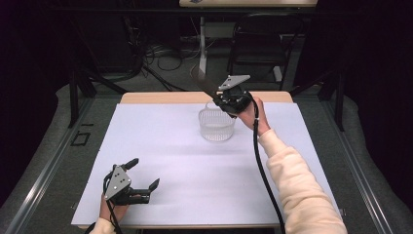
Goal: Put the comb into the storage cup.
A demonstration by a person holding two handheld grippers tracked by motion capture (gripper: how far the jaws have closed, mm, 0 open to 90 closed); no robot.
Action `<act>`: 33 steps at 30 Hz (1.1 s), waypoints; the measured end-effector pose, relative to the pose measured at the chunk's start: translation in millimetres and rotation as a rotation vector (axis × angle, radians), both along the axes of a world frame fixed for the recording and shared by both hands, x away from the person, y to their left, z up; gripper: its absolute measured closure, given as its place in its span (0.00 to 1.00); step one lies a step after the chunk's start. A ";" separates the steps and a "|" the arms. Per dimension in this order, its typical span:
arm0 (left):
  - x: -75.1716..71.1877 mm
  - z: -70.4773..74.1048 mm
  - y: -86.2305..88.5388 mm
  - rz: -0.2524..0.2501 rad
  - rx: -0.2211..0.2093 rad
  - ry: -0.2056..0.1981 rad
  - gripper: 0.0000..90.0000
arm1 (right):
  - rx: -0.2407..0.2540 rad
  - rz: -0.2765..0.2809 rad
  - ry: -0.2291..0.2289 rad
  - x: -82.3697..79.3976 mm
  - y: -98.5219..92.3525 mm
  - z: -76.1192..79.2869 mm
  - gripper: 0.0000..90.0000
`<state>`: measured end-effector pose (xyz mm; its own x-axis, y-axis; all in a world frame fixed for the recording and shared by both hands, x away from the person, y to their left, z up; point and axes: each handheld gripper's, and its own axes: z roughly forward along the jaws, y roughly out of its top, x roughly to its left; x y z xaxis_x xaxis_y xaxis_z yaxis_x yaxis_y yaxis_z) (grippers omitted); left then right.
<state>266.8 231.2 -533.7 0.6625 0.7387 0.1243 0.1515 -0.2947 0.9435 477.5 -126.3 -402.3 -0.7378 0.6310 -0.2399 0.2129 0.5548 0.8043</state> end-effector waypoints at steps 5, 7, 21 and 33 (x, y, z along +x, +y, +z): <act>-0.3 0.1 0.3 0.002 0.000 0.000 0.04 | 0.017 0.003 -0.004 0.3 3.5 -2.7 0.80; -0.5 0.0 0.3 0.002 -0.001 0.000 0.04 | 0.020 0.005 -0.003 0.1 4.8 -3.3 0.80; 0.0 0.0 0.3 0.000 0.001 0.001 0.04 | 0.026 0.019 -0.028 0.4 8.5 -10.1 0.80; -0.3 0.0 0.6 0.003 -0.001 0.001 0.04 | 0.025 0.018 -0.039 1.5 12.1 -14.5 0.80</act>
